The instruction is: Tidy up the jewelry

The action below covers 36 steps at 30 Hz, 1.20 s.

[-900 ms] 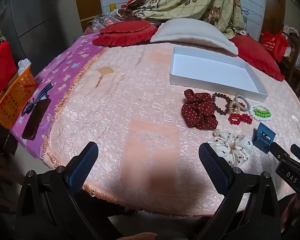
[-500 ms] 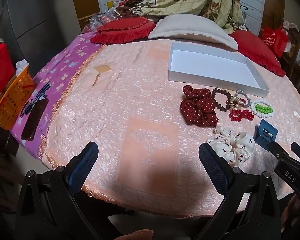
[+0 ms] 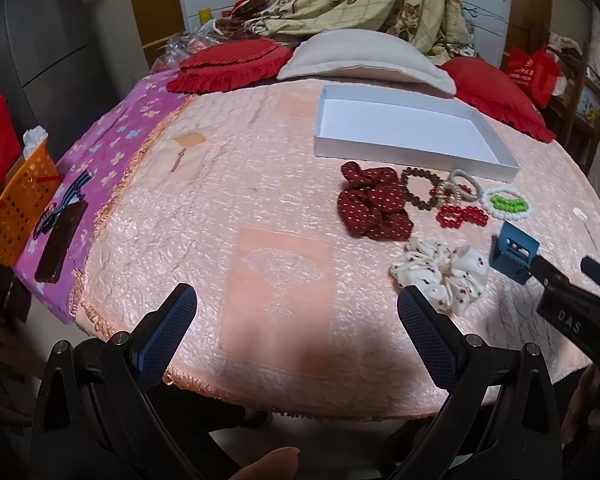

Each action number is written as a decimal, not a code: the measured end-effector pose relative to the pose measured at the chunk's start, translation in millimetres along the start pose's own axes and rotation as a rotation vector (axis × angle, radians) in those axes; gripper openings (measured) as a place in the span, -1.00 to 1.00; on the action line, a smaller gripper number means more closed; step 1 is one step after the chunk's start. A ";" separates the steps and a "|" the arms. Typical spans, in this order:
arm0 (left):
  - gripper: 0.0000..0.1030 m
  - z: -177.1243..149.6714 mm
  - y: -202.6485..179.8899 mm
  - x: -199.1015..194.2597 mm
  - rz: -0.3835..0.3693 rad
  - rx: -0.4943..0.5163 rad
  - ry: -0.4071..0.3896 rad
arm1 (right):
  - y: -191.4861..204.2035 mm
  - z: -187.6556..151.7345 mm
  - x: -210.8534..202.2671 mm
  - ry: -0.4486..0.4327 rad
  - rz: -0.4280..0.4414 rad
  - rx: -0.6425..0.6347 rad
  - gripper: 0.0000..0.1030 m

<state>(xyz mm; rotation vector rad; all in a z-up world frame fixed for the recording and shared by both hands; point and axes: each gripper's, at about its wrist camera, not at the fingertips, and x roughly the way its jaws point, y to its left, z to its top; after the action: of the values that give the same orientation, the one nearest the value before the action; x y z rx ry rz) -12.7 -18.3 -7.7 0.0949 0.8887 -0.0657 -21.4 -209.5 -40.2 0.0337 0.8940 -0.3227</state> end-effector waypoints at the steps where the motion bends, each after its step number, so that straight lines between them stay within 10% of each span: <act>1: 0.96 -0.7 -1.9 -0.4 0.005 0.007 0.002 | -0.4 0.1 -0.5 -0.005 -0.008 -0.004 0.63; 36: 0.95 -12.0 -29.3 -8.1 -0.127 0.118 0.040 | -19.3 -3.0 9.8 0.021 -0.035 0.042 0.63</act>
<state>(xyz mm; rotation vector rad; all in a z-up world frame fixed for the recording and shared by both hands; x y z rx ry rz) -29.8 -46.0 -10.5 0.1505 0.9302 -0.2361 -23.6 -230.0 -47.7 0.0598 0.9096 -0.3743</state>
